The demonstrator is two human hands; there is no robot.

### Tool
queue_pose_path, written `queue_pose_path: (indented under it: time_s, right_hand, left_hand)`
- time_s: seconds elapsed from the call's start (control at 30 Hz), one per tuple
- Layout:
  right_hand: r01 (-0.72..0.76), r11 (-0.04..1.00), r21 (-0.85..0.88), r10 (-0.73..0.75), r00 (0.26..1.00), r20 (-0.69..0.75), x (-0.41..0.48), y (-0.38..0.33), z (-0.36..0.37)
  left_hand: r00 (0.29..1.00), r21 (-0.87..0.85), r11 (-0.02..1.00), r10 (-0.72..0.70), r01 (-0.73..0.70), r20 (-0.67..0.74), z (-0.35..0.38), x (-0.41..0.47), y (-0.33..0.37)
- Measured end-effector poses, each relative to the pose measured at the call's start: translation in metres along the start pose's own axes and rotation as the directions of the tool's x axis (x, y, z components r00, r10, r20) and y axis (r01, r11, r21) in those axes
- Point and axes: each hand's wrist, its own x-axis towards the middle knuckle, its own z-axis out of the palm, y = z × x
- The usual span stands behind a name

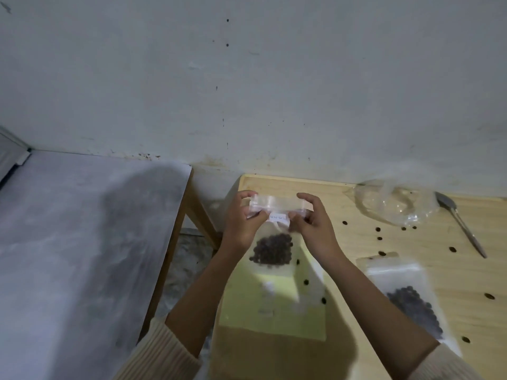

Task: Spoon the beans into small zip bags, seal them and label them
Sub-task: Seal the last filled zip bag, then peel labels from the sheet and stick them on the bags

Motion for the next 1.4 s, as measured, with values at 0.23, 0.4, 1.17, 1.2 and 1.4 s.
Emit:
queue_pose_path:
  time_s: [0.23,0.4,1.17,1.2,1.4]
  right_hand:
    - [0.027,0.997,0.078,-0.015,0.990,-0.141,0.057,0.011,-0.017]
    - [0.019,0.998,-0.065,-0.036,0.963,-0.268,0.091,0.030,-0.014]
    - [-0.022,0.806,-0.591,-0.179,0.943,-0.279,-0.009,0.028,-0.136]
    - [-0.061,0.810,-0.584,-0.163,0.932,-0.323,-0.026,0.034,-0.149]
    - [-0.313,0.783,-0.538,0.043,0.890,-0.454,-0.104,0.074,-0.195]
  left_hand:
    - [0.999,0.018,0.999,-0.033,0.033,-0.023,0.034,0.056,-0.009]
    - [0.993,0.042,0.993,-0.113,0.115,-0.041,0.047,0.065,-0.032]
    - [0.963,0.234,0.953,0.138,-0.193,0.232,0.126,-0.008,-0.002]
    - [0.952,0.215,0.957,0.131,-0.194,0.276,0.138,-0.024,-0.003]
    - [0.874,0.258,0.966,-0.110,-0.018,0.474,0.189,-0.102,-0.023]
